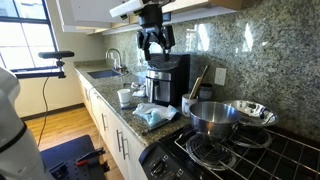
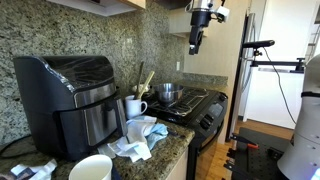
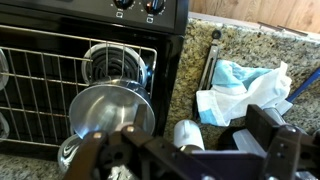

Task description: Turn the first knob on the left

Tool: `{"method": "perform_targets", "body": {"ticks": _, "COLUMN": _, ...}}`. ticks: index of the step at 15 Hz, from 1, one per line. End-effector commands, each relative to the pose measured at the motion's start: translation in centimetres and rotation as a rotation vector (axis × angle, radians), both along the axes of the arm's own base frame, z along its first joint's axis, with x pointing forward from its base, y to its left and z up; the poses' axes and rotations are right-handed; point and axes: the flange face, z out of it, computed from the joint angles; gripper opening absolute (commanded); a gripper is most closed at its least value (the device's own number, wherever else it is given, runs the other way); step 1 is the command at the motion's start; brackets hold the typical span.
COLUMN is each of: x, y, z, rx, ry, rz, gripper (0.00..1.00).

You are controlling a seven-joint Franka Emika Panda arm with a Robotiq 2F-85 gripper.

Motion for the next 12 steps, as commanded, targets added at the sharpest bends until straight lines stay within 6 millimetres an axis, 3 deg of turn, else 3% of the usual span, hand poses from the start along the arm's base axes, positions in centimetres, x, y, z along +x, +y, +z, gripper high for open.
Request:
{"method": "perform_targets", "body": {"ticks": 1, "x": 0.0, "y": -0.5, "z": -0.6, "rx": -0.006, "ry": 0.006, "rz": -0.015, "gripper": 1.0}}
{"method": "perform_targets", "body": {"ticks": 5, "x": -0.4, "y": -2.4, "z": -2.9, "rx": -0.008, "ry": 0.046, "rz": -0.062, "gripper": 1.0}}
{"method": "perform_targets", "body": {"ticks": 12, "x": -1.4, "y": -5.9, "z": -8.8, "rx": -0.011, "ry": 0.116, "rz": -0.158, "gripper": 1.0}}
